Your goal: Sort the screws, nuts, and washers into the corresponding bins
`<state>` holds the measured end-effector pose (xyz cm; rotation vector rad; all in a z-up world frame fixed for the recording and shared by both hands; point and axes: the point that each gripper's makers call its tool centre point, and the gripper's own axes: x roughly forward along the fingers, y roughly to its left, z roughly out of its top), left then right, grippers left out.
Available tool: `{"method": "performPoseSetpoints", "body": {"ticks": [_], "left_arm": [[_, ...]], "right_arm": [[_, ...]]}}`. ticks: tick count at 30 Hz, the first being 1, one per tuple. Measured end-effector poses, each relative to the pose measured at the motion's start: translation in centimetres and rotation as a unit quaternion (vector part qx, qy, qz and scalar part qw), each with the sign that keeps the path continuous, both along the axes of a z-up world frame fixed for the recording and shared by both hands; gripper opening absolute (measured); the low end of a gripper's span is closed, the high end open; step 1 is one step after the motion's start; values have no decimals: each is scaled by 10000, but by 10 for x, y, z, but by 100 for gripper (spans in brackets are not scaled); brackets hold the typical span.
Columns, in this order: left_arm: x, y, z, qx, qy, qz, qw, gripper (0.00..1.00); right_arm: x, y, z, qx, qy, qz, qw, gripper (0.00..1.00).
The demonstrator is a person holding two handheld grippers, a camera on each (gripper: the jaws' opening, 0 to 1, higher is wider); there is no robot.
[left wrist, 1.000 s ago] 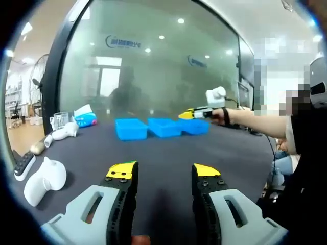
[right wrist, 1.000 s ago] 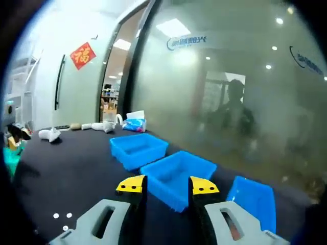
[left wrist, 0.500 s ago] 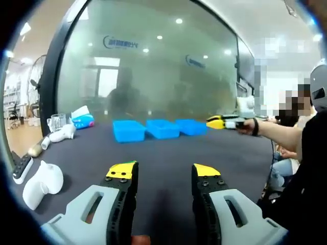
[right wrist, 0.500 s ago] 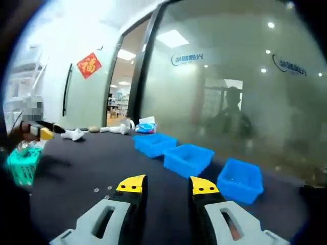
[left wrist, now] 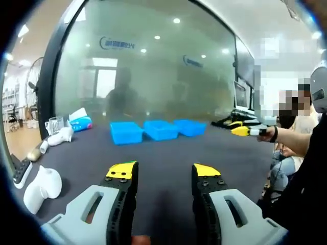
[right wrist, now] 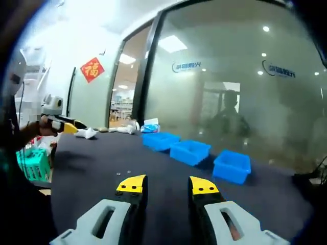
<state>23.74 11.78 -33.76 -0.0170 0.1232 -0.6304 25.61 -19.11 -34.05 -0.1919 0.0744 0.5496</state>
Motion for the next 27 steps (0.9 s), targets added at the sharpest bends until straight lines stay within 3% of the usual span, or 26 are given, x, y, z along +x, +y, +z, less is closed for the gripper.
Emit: {"method": "performPoseSetpoints", "body": {"ticks": [4,13,19,27], "left_arm": [[-1,-2,-1,40,6,-60,10000,41],[-7,-4,-7,159,91,-237,9996,42],[-9,-2,-7,69,119,-279,9995,42],[-12,2,-9,-1,154,-304,9994,42]], "right_arm": [[-4,1,-5,-90,104,160,9998,28],[-12,20,-13,-248,405,944,9944,28],[-23,36,-33,-566,994,1445,9829,28],[-27,50,-35,-801,1004,1756,9761,28]]}}
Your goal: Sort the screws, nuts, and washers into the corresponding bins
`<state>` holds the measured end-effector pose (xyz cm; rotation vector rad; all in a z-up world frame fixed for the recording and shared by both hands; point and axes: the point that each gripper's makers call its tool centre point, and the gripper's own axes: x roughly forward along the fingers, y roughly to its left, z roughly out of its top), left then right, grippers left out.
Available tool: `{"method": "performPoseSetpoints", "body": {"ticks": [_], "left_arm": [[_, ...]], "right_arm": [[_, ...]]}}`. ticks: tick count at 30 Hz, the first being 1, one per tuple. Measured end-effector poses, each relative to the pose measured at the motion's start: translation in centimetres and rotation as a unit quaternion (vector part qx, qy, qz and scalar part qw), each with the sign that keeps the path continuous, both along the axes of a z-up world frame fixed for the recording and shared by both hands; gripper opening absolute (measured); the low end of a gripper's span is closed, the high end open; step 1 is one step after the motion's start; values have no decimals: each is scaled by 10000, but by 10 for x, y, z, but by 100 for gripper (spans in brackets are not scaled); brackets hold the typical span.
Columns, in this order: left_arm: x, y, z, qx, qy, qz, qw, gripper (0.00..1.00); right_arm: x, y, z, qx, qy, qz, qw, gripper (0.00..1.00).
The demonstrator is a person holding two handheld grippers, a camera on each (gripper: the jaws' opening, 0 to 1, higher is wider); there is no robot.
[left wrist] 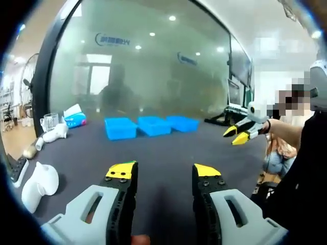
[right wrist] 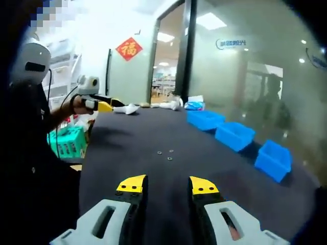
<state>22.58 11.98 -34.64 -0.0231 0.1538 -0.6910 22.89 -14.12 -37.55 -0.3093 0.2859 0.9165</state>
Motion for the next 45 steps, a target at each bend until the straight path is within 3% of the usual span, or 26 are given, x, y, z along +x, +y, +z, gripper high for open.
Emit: {"method": "performPoseSetpoints", "body": {"ticks": [5,13,29,37,45], "left_arm": [[-2,-2,-5,66,20,-63,10000,42],[-3,-1,-8,63,47,-119,9999,42],[-6,9,-19,147,143,-107,9997,42],[-5,12,-22,130,169,-79,9997,42],[-4,15,-24,81,210,-37,9997,42]], "right_arm": [[4,10,1,-185,93,173,9996,26],[19,39,1,-830,276,642,9941,25],[58,85,-37,-2172,729,1500,9618,21],[66,93,-52,-2374,996,1648,9521,17],[71,93,-61,-2390,1191,1601,9503,12]]}}
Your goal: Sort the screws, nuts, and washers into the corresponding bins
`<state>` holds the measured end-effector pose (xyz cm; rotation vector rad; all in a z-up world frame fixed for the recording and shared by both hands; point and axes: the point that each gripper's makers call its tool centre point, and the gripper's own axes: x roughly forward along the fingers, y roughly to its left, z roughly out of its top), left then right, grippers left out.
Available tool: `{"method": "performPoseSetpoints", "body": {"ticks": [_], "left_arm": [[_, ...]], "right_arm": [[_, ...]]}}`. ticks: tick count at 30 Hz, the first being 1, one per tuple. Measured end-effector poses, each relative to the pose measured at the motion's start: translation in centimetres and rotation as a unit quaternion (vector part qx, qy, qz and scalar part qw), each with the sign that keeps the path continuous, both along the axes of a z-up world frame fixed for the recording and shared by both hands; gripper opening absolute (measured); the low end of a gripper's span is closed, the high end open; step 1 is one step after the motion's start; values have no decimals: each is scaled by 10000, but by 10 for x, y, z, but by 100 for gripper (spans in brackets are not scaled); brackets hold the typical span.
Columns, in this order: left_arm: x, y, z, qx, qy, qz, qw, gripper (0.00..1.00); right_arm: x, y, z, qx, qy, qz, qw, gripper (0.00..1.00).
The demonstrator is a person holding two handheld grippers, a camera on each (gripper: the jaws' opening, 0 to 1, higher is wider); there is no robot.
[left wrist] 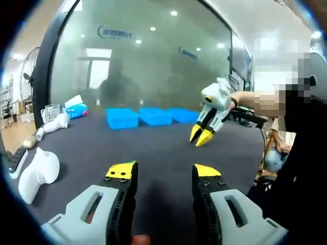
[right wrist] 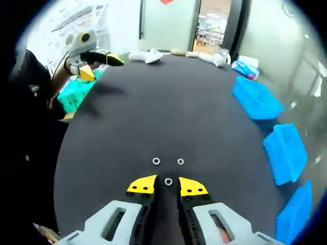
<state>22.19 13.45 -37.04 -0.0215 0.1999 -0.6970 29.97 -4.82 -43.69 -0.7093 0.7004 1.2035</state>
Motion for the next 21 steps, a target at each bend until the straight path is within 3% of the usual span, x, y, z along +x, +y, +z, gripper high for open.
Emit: {"method": "performPoseSetpoints", "body": {"ticks": [8,9,21], "left_arm": [[0,0,2,-15,-9,11,10000,42],[0,-1,2,-11,-9,8,10000,42],[0,-1,6,13,-60,29,10000,42]], "right_arm": [[1,-1,-3,13,165,-89,9998,7],[1,-1,-3,10,150,-89,9998,3],[2,-3,4,205,13,-210,9996,0]]}}
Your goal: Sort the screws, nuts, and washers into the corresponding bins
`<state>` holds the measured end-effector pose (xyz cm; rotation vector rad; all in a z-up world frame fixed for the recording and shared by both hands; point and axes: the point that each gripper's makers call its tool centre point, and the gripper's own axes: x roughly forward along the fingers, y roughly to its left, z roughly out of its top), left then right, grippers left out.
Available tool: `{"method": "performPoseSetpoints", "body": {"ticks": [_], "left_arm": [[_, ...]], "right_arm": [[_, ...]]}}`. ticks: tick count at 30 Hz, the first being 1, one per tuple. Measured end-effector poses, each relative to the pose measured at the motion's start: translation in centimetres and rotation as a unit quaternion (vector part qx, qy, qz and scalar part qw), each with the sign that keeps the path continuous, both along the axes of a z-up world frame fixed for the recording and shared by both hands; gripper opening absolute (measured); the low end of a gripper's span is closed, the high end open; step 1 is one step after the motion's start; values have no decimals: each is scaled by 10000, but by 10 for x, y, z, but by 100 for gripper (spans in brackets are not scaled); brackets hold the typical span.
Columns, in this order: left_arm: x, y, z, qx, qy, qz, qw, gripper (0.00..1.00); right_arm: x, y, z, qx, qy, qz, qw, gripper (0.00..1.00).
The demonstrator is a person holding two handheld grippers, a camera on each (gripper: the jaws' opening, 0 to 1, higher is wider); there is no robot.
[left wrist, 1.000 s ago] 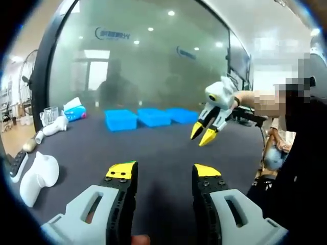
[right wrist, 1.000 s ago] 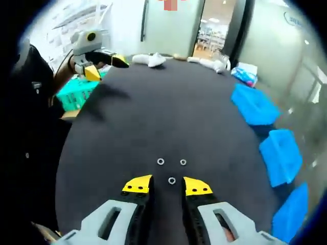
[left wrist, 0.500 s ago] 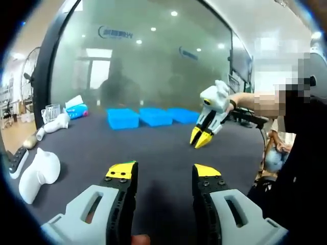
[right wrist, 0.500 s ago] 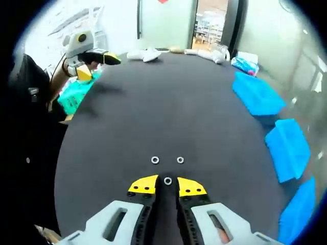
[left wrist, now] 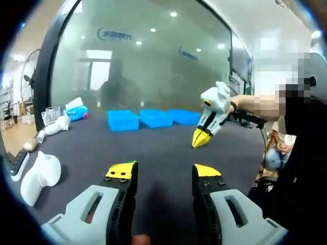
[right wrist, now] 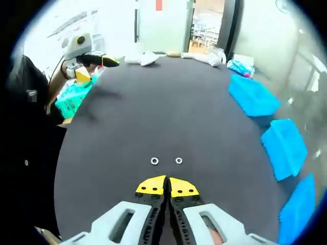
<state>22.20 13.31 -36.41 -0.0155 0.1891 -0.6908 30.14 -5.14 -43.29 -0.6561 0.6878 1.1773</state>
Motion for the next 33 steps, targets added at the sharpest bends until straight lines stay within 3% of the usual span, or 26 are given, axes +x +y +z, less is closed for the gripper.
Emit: {"method": "performPoseSetpoints", "body": {"ticks": [10,17,22,33], "left_arm": [[-2,-6,3,4,-23,-62,10000,42],[-2,-5,3,29,-19,-52,10000,42],[-2,-5,3,46,-17,-58,10000,42],[-4,-1,1,5,13,-27,10000,42]], "right_arm": [[-4,-2,-2,90,-30,-31,10000,0],[-6,0,2,108,-67,79,9999,8],[-12,-2,-3,-103,25,229,9997,11],[-4,5,-7,-423,260,362,9981,9]]}}
